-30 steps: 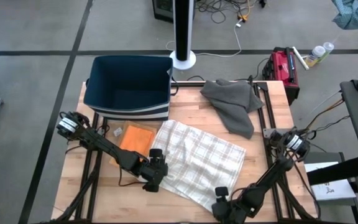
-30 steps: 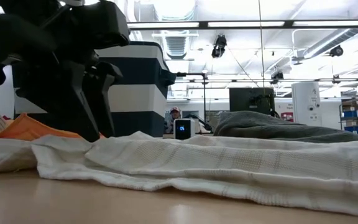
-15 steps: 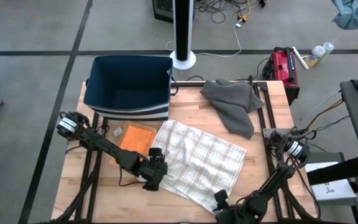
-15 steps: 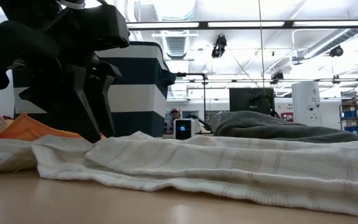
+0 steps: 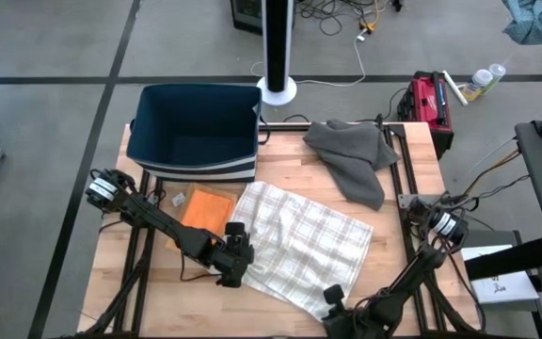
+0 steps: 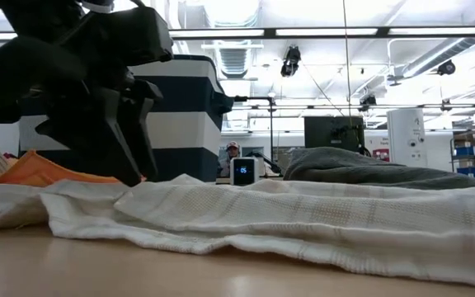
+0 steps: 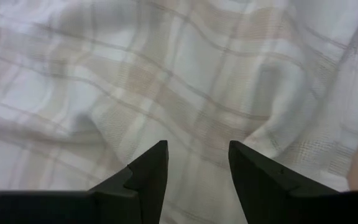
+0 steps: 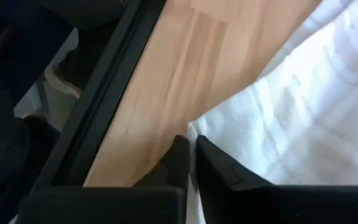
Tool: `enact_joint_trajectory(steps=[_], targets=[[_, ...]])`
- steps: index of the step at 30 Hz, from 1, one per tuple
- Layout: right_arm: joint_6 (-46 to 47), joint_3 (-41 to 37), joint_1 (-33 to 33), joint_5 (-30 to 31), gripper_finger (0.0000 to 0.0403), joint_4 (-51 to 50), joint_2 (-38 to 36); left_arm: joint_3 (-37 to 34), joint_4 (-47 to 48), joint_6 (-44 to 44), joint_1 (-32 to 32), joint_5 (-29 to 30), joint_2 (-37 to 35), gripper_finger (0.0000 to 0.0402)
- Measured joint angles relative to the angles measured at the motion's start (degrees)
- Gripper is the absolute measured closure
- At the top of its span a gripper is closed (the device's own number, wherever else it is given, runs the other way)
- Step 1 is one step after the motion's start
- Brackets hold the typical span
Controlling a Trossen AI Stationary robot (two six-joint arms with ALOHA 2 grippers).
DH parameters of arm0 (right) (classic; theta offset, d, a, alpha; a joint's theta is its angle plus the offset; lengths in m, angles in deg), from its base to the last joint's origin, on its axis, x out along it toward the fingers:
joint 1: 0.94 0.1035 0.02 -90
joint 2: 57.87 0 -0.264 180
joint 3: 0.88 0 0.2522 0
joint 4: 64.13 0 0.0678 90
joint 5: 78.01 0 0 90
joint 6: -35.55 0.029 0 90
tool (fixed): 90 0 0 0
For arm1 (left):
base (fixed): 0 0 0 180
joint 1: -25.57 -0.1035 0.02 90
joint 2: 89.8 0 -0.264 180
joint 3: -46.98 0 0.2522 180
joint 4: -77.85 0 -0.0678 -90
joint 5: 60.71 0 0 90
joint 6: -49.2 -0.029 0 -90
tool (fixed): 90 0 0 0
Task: Fold towel
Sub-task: Fold the white patterned kitchen towel
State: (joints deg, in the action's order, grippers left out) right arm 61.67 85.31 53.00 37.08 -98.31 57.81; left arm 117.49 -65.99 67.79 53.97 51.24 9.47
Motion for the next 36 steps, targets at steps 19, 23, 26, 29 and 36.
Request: enact_joint_trajectory(steps=[19,23,26,29,36], targets=[[11.46,3.95,1.94,-11.21,0.0385,-20.07,-6.72,0.0,-0.11,-0.52,0.0,0.21,-0.04,0.0239],[10.77,3.82,1.83,-11.59,0.0385,-20.21,-6.39,0.0,-0.37,-0.52,0.0,0.2,-0.04,0.0239],[9.78,3.82,1.64,-9.62,0.0385,-21.06,-6.49,0.0,-0.42,-0.39,0.0,0.05,-0.04,0.0239],[9.3,4.99,1.54,-5.33,0.0385,-26.55,-6.97,0.0,-0.56,-0.04,0.17,-0.44,-0.04,0.0239],[11.15,10.48,1.54,6.98,0.0385,-44.46,-7.15,-1.53,-1.82,2.87,1.86,-2.14,-0.04,0.0239]])
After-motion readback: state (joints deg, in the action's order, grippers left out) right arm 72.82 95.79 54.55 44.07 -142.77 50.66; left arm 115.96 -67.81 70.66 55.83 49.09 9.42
